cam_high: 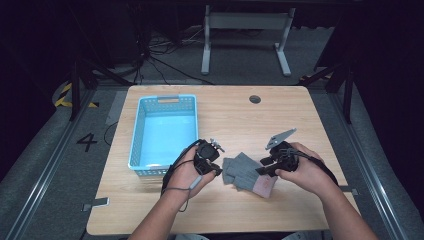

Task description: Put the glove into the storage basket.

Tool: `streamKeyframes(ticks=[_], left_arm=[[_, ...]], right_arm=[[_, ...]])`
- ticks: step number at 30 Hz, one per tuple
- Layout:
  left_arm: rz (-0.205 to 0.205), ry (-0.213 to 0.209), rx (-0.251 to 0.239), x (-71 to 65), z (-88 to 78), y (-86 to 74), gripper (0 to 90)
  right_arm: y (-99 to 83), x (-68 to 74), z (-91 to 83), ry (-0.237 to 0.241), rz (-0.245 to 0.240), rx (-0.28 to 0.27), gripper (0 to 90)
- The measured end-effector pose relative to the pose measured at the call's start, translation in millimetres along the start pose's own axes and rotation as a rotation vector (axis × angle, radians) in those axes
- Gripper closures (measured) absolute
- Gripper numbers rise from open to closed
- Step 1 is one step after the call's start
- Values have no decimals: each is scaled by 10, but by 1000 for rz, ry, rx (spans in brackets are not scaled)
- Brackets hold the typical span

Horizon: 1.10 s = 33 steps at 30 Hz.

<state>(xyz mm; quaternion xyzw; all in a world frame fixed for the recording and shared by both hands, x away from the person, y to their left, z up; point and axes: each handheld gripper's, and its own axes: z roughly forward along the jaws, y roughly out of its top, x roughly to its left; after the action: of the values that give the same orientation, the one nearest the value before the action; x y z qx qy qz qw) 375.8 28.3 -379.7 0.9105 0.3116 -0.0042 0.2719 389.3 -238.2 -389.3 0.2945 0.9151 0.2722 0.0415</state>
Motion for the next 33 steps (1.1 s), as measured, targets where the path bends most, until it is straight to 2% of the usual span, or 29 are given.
streamKeyframes(ticks=[2,5,7,8,11,13,17,20,22,26,30,33], left_arm=[[-3,-4,-6,5,3,3,785],[-3,-4,-1,19,5,8,783],[-6,-4,-1,21,14,13,784],[-7,-6,-2,18,18,15,783],[1,-9,2,12,31,24,777],[3,-12,6,13,46,29,772],[4,-17,11,10,68,31,763],[-3,-37,7,20,82,31,767],[-7,-33,15,19,97,31,764],[1,-30,28,17,142,39,762],[9,-32,33,15,177,53,755],[0,-46,29,16,203,63,749]], right_arm=[[-35,-18,-46,11,8,-15,537],[-137,-71,-136,17,43,-74,515],[-205,-100,-161,17,47,-66,476],[-249,-121,-176,2,66,-59,448],[-324,-181,-224,-33,69,-48,450],[-367,-217,-258,-38,78,-35,462],[-432,-249,-301,-57,54,-22,486],[-459,-260,-336,-56,61,-13,517],[-478,-272,-355,-58,57,-5,540],[-518,-289,-374,-51,38,32,565],[-560,-300,-348,-45,9,94,606],[-575,-274,-303,-25,-15,128,611]])
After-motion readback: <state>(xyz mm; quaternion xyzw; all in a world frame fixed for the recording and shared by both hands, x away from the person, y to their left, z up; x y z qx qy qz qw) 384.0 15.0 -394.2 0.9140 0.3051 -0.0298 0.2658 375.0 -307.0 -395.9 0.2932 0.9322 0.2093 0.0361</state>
